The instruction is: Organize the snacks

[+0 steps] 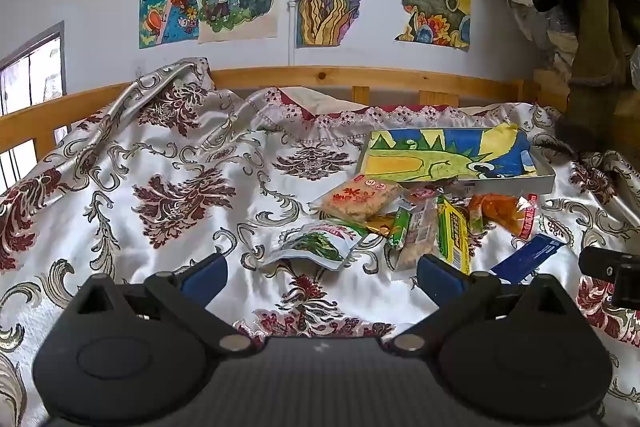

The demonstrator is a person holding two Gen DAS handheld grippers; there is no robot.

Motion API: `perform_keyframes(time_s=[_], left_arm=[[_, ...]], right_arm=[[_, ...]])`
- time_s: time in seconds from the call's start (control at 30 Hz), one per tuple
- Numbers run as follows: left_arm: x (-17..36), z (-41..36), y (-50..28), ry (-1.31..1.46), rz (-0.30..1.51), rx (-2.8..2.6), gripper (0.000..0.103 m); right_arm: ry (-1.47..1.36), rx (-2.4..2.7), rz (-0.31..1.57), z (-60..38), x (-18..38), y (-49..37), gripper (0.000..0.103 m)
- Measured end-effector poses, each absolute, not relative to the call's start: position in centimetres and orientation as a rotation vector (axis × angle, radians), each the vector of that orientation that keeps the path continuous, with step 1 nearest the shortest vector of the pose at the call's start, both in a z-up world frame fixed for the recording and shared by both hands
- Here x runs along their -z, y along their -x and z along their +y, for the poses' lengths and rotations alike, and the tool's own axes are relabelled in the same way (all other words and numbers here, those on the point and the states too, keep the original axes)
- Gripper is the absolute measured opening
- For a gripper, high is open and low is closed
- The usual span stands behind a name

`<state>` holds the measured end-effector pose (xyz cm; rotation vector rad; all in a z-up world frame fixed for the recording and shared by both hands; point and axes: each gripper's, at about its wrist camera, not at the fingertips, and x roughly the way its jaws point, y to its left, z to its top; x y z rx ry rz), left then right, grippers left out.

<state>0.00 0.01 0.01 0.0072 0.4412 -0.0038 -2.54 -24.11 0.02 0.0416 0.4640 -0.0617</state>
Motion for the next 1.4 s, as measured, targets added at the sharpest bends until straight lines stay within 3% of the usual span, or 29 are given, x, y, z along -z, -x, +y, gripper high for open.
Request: perform_keyframes(time_s=[1.4], left_arm=[[0.0, 0.0, -0.01, -0.009, 0.443, 0.004, 0.103]], right_arm=[[-0.046, 0.062, 0.466, -24.21, 0.05, 2.47, 0.102]])
